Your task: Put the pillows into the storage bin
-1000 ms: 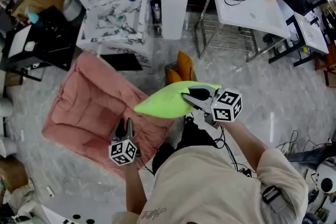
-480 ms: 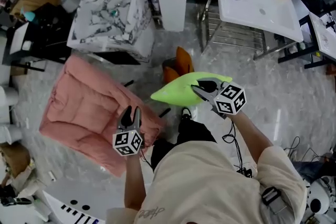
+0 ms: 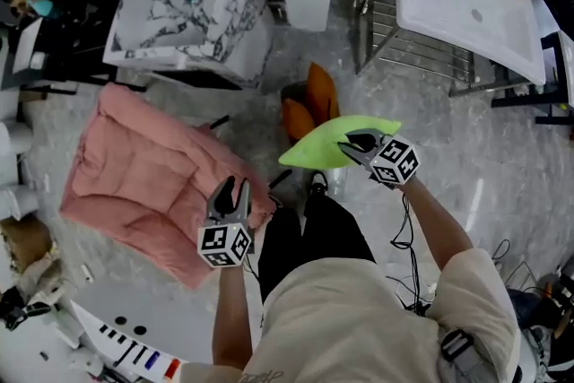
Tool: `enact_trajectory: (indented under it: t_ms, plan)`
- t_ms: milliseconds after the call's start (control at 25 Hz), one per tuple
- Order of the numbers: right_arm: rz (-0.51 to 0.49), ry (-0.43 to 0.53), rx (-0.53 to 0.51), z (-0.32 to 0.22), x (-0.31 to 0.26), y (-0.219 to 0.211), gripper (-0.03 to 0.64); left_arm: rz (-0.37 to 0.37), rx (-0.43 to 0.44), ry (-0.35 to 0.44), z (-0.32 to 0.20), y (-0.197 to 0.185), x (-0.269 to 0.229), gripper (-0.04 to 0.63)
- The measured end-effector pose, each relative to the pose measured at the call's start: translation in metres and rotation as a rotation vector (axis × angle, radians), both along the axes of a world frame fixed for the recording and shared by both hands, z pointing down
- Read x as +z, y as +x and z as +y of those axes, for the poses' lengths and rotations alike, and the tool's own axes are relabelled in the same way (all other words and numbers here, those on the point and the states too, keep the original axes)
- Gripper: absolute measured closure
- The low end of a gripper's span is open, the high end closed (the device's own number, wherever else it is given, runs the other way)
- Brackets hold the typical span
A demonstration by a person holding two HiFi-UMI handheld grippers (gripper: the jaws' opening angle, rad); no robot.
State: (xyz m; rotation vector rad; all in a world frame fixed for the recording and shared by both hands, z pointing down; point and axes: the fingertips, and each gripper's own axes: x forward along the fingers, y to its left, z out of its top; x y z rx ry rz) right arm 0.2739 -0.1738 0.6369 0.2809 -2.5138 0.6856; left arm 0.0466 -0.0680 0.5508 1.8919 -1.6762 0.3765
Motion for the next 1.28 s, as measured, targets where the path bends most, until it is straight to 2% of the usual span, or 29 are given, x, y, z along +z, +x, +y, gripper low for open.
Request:
enact_trajectory:
  t_ms: [240, 400, 840, 960, 1160, 1280]
  plan:
    - [0.08, -0.08, -0.094, 0.0, 0.085, -0.006, 0.552, 0.012, -0.033, -0.067, 0.006, 0.002, 0.031, 0.442]
    - [0.125, -0.097, -0.169, -0.002, 0.131, -0.016, 0.552, 0.028, -0.061, -0.114, 0.017, 0.004, 0.051, 0.442]
    - [0.251, -0.018, -0.431, -0.006, 0.23, -0.051, 0.548, 0.048, -0.122, -0.219, 0.031, -0.004, 0.091, 0.442]
    - [0.289, -0.032, -0.459, -0.013, 0.252, -0.051, 0.543, 0.048, -0.123, -0.232, 0.028, -0.008, 0.095, 0.442]
    - [0.292, -0.08, -0.455, -0.01, 0.269, -0.067, 0.537, 0.053, -0.122, -0.234, 0.017, -0.011, 0.1, 0.442]
    - [0.327, -0.066, -0.511, 0.009, 0.28, -0.076, 0.529, 0.064, -0.107, -0.235, 0.01, -0.006, 0.101, 0.44]
